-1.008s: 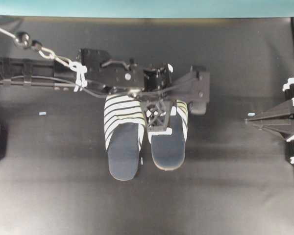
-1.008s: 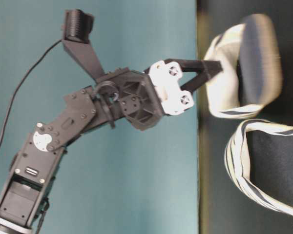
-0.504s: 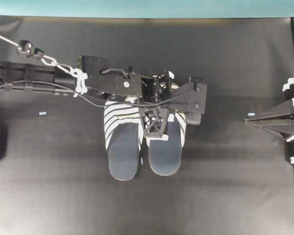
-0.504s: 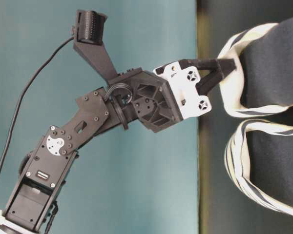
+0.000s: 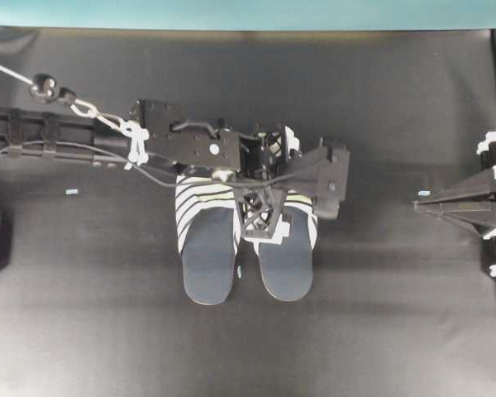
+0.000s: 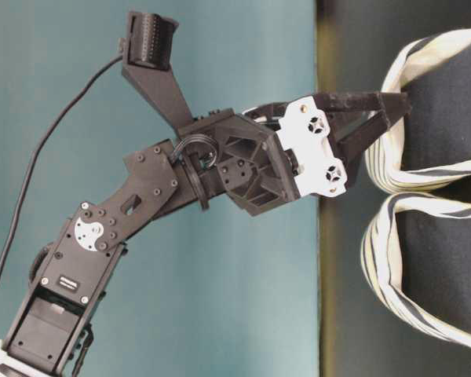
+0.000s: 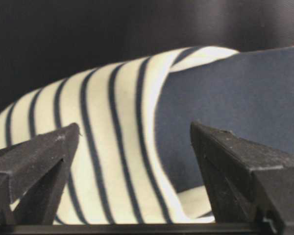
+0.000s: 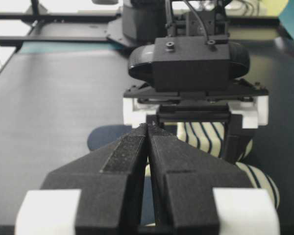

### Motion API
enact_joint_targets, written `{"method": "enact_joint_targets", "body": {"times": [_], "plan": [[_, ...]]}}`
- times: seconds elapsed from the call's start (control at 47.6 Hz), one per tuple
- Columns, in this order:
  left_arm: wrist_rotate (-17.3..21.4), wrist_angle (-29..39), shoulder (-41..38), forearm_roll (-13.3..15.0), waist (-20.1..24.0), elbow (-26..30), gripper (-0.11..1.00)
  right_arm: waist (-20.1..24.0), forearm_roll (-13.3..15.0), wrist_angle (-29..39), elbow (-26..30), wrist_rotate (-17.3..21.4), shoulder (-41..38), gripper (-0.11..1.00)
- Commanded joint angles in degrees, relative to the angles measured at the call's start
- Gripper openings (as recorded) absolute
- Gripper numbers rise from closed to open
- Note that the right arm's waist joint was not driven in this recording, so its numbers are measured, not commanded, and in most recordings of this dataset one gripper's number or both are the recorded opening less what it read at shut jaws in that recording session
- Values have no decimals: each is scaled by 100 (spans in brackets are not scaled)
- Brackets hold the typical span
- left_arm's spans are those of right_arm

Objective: Arrange the slippers with the left arm.

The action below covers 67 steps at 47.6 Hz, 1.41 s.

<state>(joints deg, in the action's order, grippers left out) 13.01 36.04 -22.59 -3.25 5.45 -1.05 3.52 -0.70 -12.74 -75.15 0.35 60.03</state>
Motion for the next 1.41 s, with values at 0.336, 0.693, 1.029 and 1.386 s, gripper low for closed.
{"method": "enact_joint_targets", "body": {"times": [0.336,0.693,1.029,1.386], "plan": [[519,-176,1134,-9,-246,-369,86,0,-18,-53,-9,44,-26,0],[35,-1477,2769,-9,-378,-2241,86,0,-18,-26,-35,35,88,0],[-677,-2865,4535,-9,-396,-4148,85,0,-18,105,-35,35,132,0],[-861,-3349,6170,-9,-387,-5344,85,0,-18,114,-35,35,141,0]]}}
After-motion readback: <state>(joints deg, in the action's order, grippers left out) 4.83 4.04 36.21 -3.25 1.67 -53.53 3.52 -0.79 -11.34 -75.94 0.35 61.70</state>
